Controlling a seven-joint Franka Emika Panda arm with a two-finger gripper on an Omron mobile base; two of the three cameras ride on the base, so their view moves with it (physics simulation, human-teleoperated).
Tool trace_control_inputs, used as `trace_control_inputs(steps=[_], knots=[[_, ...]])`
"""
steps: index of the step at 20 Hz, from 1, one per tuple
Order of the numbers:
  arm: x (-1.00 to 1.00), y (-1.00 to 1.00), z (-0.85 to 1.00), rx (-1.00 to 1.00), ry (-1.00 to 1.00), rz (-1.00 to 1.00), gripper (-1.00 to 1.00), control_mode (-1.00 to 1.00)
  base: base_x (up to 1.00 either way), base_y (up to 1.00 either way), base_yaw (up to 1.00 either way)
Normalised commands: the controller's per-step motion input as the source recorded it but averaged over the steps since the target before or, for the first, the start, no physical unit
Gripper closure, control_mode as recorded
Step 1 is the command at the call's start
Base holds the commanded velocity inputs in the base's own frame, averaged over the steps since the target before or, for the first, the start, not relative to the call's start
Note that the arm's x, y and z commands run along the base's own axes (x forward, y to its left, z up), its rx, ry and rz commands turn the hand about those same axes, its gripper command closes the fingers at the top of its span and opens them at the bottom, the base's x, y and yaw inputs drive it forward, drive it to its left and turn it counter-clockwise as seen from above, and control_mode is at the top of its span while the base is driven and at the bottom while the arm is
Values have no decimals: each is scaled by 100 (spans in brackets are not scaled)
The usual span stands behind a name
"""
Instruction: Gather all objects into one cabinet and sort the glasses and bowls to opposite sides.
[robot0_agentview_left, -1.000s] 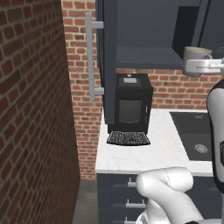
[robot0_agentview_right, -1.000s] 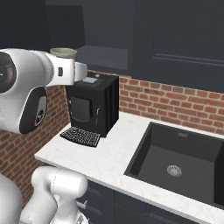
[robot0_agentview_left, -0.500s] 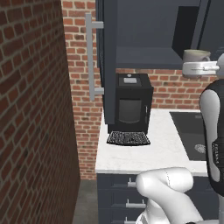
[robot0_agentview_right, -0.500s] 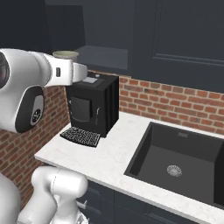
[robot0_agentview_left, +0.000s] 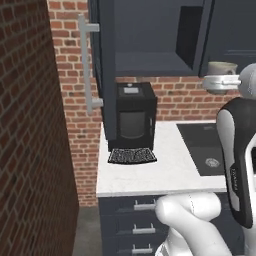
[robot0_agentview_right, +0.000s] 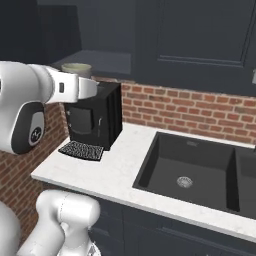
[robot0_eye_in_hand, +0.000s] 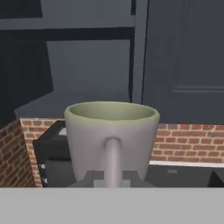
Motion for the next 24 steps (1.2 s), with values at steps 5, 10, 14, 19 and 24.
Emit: trace_control_inputs(steps=[5, 10, 14, 19, 24], knots=[[0, 0, 0, 0, 0, 0, 100, 100, -41, -56, -28], [0, 0, 0, 0, 0, 0, 100, 100, -14, -78, -10], [0, 0, 0, 0, 0, 0, 100, 100, -12, -88, -7], [0, 0, 0, 0, 0, 0, 100, 100, -22, -98, -5], [0, 0, 0, 0, 0, 0, 100, 100, -7, -100, -5]])
